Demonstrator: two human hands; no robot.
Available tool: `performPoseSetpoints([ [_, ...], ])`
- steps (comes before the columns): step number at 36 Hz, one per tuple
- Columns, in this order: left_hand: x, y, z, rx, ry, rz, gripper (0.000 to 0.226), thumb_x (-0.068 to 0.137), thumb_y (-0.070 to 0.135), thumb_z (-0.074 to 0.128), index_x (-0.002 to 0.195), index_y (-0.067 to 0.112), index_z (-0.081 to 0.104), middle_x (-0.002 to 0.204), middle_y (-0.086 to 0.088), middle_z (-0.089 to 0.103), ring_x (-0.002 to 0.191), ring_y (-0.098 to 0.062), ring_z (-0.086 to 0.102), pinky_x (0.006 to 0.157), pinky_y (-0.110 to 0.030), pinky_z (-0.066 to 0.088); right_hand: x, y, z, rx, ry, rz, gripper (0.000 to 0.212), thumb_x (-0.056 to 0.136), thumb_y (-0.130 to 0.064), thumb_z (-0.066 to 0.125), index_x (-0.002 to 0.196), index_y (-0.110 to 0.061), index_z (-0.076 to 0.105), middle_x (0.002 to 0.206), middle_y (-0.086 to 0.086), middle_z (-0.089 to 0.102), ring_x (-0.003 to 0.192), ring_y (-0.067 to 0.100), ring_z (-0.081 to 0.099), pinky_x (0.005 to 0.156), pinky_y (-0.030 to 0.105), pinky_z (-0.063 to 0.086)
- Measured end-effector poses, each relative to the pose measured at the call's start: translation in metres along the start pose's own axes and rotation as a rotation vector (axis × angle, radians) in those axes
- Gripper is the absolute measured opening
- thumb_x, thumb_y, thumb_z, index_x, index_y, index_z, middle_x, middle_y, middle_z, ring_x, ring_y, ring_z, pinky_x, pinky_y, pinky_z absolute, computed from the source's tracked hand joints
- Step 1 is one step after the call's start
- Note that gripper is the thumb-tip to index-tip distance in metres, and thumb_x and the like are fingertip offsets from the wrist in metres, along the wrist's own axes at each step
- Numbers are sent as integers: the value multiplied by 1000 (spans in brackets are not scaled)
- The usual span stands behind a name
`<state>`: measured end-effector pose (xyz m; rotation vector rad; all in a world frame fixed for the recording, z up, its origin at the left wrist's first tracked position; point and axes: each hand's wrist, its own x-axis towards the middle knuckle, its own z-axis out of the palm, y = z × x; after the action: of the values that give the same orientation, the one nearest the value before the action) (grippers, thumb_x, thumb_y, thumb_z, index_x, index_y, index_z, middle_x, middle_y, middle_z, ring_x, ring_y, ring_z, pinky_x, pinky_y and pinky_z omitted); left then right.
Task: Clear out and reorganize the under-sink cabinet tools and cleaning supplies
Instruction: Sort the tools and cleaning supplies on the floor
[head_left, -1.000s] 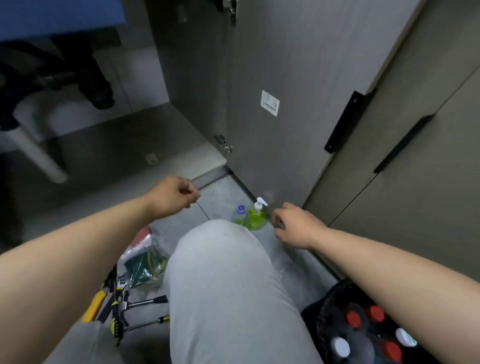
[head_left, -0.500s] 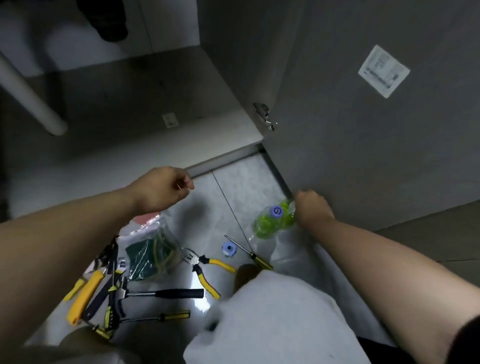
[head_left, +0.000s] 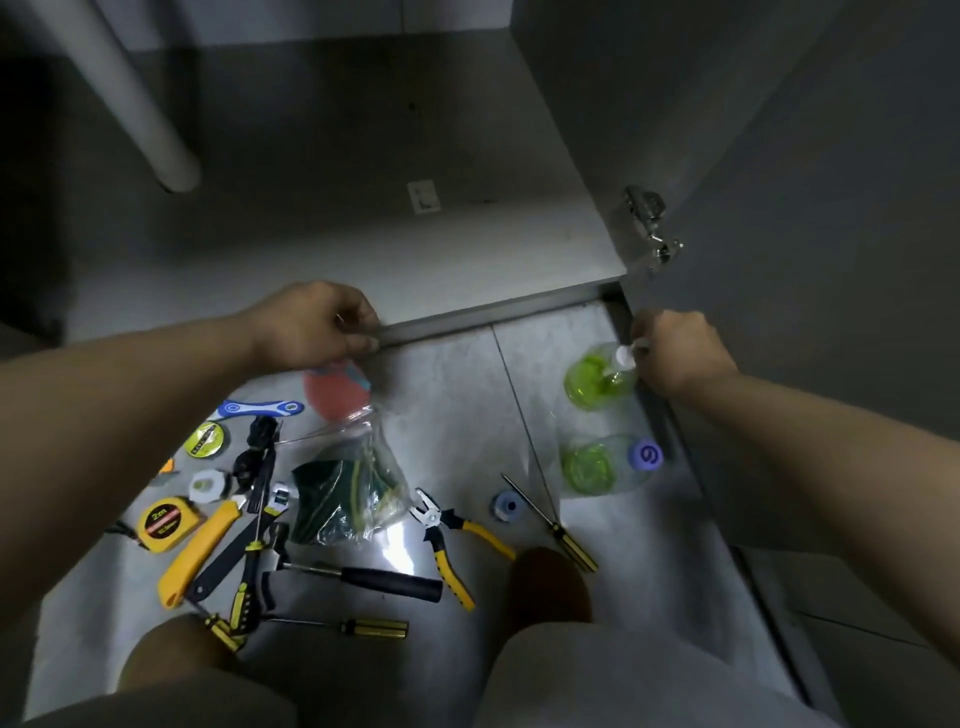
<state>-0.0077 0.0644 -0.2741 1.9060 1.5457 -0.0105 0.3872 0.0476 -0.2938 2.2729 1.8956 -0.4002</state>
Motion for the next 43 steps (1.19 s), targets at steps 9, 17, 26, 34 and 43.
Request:
performPoseSetpoints([
  [9,-4,-10,3,245,-151,18,54,78,25,86,128,25,64,117,-1,62,107,-22,60,94,-35,51,52,-22,-7,27,87,22,19,86,-23,61,102,-16,69,104,24,68,101,42,65,86,38,53],
  [17,6,-36,9,385,-100,62,22,91,21,72,113,24,70,101,0,60,95,-21,57,84,-30,50,75,-29,-2,62,102,20,28,81,-20,69,109,-17,69,111,24,67,106,43,63,90,39,51],
  [26,19,-14,6,263,-12,153,17,90,27,74,106,24,77,95,0,71,87,-22,64,79,-37,55,66,-30,-7,57,96,-3,43,90,-20,57,133,-19,54,138,22,47,115,47,56,98,45,46],
  [34,38,49,14,-7,-8,255,24,78,27,86,99,20,78,93,3,73,86,-17,64,74,-30,49,1,-73,-26,496,3,-384,20,91,-32,69,108,-21,70,103,5,65,92,18,65,93,34,52],
  [43,42,108,30,-179,18,324,26,71,21,91,93,17,77,90,3,72,85,-16,66,81,-38,56,-45,-88,-38,257,48,-423,16,85,-34,72,97,-24,68,80,-2,67,75,17,63,72,33,52],
])
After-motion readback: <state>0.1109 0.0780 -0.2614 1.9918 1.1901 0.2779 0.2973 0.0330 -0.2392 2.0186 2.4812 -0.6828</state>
